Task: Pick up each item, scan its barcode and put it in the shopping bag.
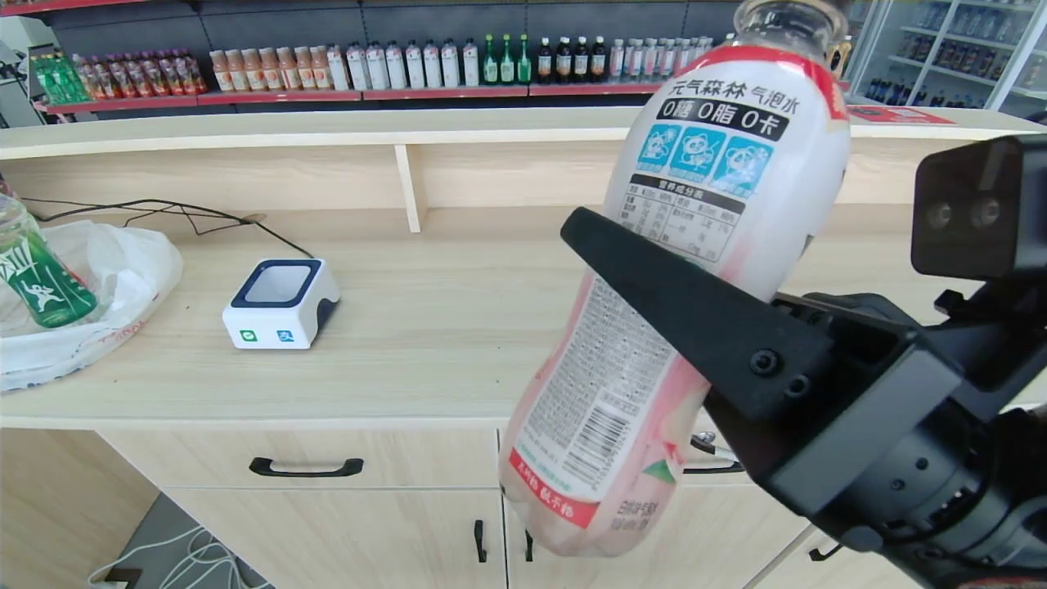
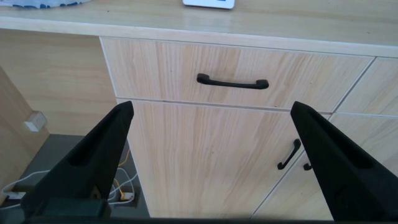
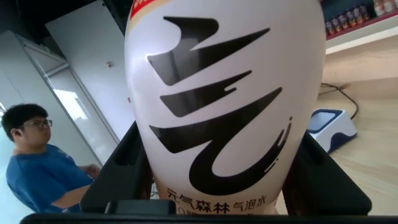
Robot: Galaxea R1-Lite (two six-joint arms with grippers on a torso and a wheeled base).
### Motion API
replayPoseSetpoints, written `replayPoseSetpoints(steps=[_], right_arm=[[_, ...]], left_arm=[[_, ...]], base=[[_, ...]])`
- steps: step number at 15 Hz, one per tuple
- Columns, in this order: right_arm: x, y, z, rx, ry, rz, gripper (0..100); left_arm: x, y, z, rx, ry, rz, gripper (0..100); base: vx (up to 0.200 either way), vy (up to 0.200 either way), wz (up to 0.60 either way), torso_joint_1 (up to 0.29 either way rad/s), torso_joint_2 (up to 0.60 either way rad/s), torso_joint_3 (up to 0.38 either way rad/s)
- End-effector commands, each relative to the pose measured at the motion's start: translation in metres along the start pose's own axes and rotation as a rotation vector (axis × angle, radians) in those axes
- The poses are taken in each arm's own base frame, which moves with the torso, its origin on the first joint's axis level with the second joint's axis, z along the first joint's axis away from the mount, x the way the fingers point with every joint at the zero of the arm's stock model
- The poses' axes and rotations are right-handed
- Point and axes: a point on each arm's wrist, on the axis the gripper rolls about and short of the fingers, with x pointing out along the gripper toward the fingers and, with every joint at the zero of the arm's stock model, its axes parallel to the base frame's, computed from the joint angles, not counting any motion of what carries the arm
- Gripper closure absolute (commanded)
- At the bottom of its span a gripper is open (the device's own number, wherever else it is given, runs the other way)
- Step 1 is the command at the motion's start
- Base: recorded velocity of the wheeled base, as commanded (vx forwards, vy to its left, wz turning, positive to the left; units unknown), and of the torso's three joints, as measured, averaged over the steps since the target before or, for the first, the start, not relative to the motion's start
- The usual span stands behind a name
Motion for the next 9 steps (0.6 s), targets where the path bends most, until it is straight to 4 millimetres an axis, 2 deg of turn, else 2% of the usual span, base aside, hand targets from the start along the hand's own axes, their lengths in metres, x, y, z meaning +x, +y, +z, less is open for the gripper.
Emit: replayPoseSetpoints(steps=[1,5,9], right_arm=[[-0.005,-0.018,0.000,-0.053,0.008,-0.066,100],[-0.031,-0.065,0.004,-0.230,0.055,-0.259,100],[-0.049,-0.093,0.024,-0.449,0.049,-0.400,100]], left_arm=[[0.000,0.000,0.000,-0.001,0.000,0.000,0],[0.000,0.000,0.000,0.000,0.000,0.000,0],[0.000,0.000,0.000,0.000,0.000,0.000,0]], base=[[0.000,0.000,0.00,0.000,0.00,0.000],[0.000,0.000,0.00,0.000,0.00,0.000],[0.000,0.000,0.00,0.000,0.00,0.000]])
